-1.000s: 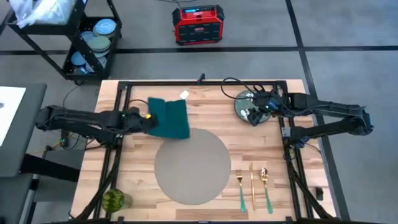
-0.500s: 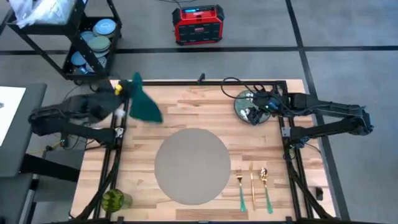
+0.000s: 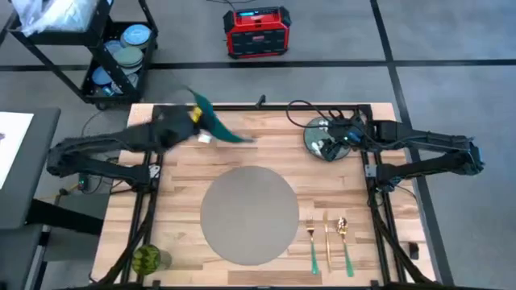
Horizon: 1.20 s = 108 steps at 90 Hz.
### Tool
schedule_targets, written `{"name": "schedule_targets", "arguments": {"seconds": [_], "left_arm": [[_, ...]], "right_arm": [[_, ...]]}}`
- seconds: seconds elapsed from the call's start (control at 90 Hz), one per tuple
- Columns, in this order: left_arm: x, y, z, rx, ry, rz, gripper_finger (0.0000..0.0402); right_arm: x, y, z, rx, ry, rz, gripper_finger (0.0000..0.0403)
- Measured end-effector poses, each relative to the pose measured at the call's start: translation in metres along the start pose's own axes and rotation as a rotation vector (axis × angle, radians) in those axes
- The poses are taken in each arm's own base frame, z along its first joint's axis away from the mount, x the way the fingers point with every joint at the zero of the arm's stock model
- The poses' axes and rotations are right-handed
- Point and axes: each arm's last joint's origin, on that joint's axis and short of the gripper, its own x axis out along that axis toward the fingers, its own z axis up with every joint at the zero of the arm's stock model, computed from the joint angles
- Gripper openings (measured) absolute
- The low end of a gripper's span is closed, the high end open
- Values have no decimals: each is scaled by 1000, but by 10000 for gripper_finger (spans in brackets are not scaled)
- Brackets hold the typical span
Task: Set table place
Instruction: Fold the blue table napkin
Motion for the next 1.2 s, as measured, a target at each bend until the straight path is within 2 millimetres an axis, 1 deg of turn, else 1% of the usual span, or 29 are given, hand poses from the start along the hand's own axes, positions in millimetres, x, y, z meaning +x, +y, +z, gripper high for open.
{"name": "schedule_targets", "arguments": {"seconds": [0.033, 0.078, 0.122, 0.2, 0.278, 0.344, 0.4, 0.489, 0.6, 0.678, 0.744, 0.889, 0.978, 1.022, 1.056, 1.122, 1.2], "left_arm": [[1, 12, -8, -8, 57, 70, 0], [-4, 23, -15, -33, 97, 136, 0], [-12, 31, -21, -65, 115, 185, 0], [-33, 46, -24, -56, 126, 256, 0], [-52, 50, -18, -126, 79, 219, 0], [-63, 60, -11, -142, 47, 227, 0], [-68, 64, -6, -197, 11, 217, 0], [-71, 63, 2, -251, -83, 149, 0], [-67, 57, 10, -286, -182, 94, 0], [-61, 46, 15, -329, -222, 37, 0], [-52, 28, 19, -346, -263, -50, 0], [-35, -16, 35, -260, -345, -293, 0], [-25, -33, 42, -213, -377, -405, 0], [-20, -36, 43, -191, -374, -416, 0], [-16, -34, 42, -178, -368, -389, 0], [-9, -26, 36, -168, -314, -311, 0], [-2, -13, 23, -119, -227, -185, 0]], "right_arm": [[0, 0, 0, -1, 2, -1, 235], [0, 0, -1, -3, 4, -1, 235], [0, 0, -1, -4, 6, -2, 235], [0, 0, -1, -4, 6, -2, 235], [0, 0, -1, -4, 7, -2, 235], [0, 0, -1, 3, 7, -3, 235], [0, 0, -1, 10, 4, -2, 235], [0, 0, -1, 27, 5, -2, 235], [0, 0, -1, 39, 4, -2, 235], [0, 0, -1, 39, 4, -2, 235], [0, 0, -1, 40, 4, -1, 235], [0, 0, -1, 40, 4, -1, 235], [0, 0, 0, 41, 4, -2, 235], [0, 0, -1, 42, 4, -2, 235], [0, 0, -1, 42, 4, -1, 235], [0, 0, -1, 42, 4, -1, 235], [0, 0, -1, 42, 4, -1, 235]]}}
